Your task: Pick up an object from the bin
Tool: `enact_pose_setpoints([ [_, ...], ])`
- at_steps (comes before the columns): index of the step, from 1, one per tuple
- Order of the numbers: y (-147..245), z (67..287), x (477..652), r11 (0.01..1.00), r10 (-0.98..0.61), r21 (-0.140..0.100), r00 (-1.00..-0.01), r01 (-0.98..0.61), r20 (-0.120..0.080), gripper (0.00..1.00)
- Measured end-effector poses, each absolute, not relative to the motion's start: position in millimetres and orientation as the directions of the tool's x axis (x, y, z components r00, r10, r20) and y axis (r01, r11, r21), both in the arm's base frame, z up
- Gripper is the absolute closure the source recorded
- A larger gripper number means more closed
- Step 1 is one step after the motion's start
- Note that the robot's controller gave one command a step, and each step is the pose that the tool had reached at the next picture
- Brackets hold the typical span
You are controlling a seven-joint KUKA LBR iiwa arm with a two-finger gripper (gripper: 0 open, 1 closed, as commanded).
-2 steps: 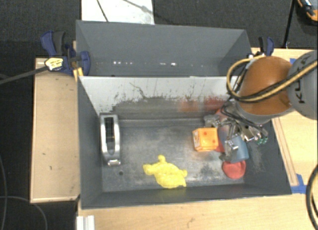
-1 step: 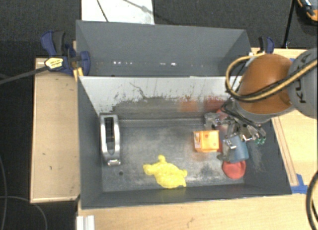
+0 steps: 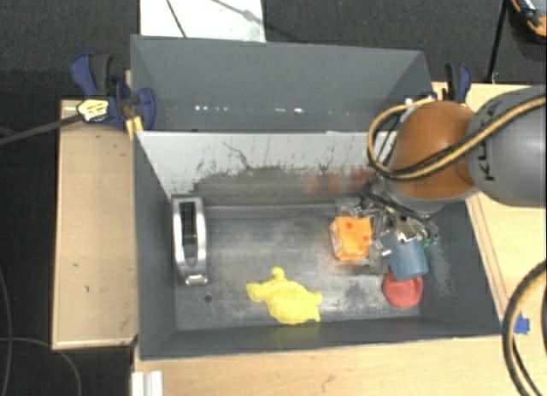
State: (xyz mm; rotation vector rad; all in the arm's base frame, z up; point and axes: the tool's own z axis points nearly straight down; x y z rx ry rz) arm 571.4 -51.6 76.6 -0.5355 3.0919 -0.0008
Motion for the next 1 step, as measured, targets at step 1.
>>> enact_pose_setpoints([
  [1, -67.6, 71.3, 570.2, 0.948, -0.319, 0.000, -0.948, -0.319, -0.002, 1.00],
])
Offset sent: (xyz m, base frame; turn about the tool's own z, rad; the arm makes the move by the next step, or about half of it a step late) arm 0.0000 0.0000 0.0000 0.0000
